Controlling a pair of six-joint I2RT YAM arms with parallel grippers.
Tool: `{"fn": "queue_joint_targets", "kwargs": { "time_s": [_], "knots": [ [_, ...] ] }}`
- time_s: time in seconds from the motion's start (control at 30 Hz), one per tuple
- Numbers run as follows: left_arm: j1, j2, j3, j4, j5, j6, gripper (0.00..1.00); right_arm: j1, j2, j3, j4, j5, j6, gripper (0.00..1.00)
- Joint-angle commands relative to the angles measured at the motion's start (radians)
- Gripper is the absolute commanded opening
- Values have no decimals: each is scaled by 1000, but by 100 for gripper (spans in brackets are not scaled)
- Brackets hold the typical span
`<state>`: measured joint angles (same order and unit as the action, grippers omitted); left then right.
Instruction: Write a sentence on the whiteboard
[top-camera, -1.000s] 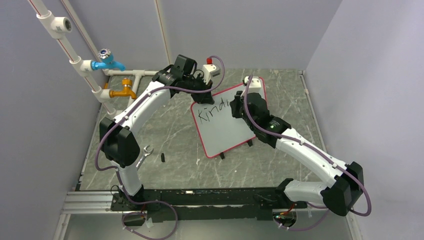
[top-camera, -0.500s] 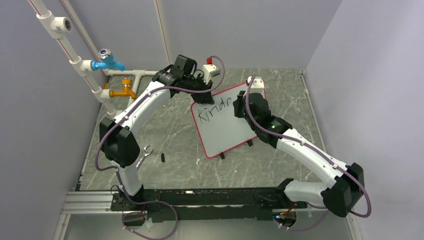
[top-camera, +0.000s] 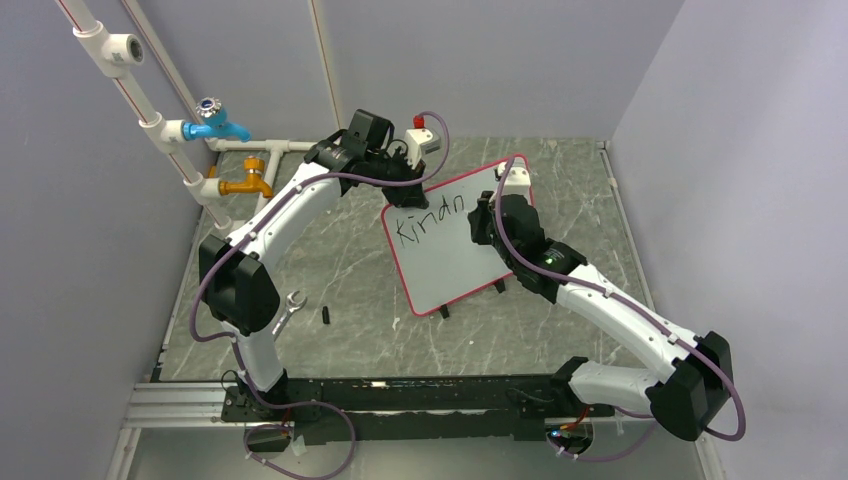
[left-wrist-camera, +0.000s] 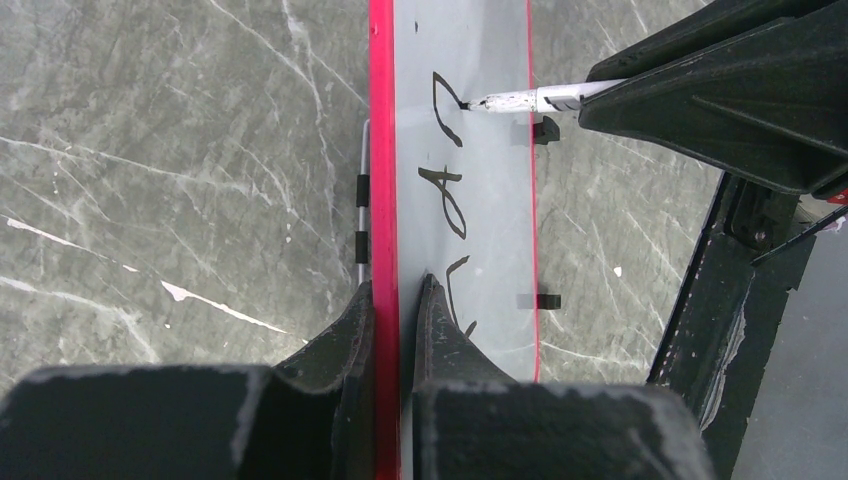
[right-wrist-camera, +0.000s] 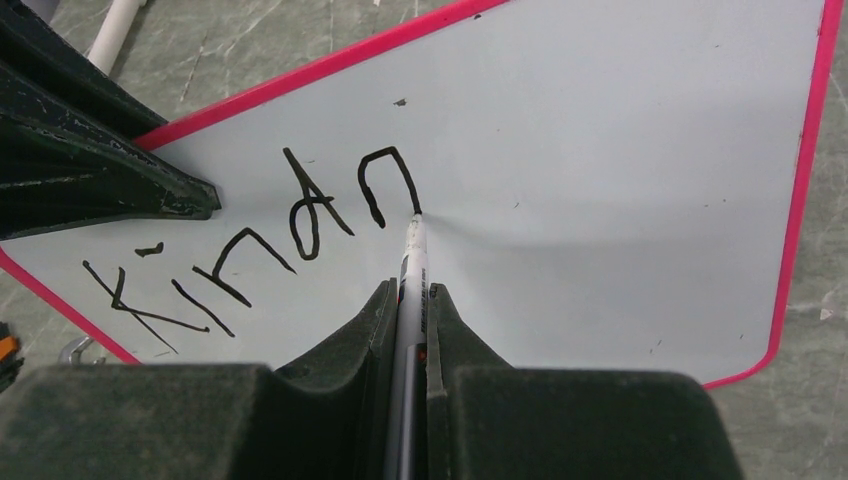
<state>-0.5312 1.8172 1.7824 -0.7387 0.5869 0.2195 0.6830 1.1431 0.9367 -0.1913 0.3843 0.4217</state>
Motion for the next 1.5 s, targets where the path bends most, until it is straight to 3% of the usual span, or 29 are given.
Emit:
{"fn": "queue_joint_targets", "kwargs": {
  "time_s": [0.0, 1.47],
  "knots": [
    [-16, 53, -34, -138, -204, 159, 0, -5, -36, 55, 1, 11, -17, 0],
    [-16, 53, -44, -135, -198, 159, 0, -96, 46, 120, 58, -47, -63, 0]
  ]
}}
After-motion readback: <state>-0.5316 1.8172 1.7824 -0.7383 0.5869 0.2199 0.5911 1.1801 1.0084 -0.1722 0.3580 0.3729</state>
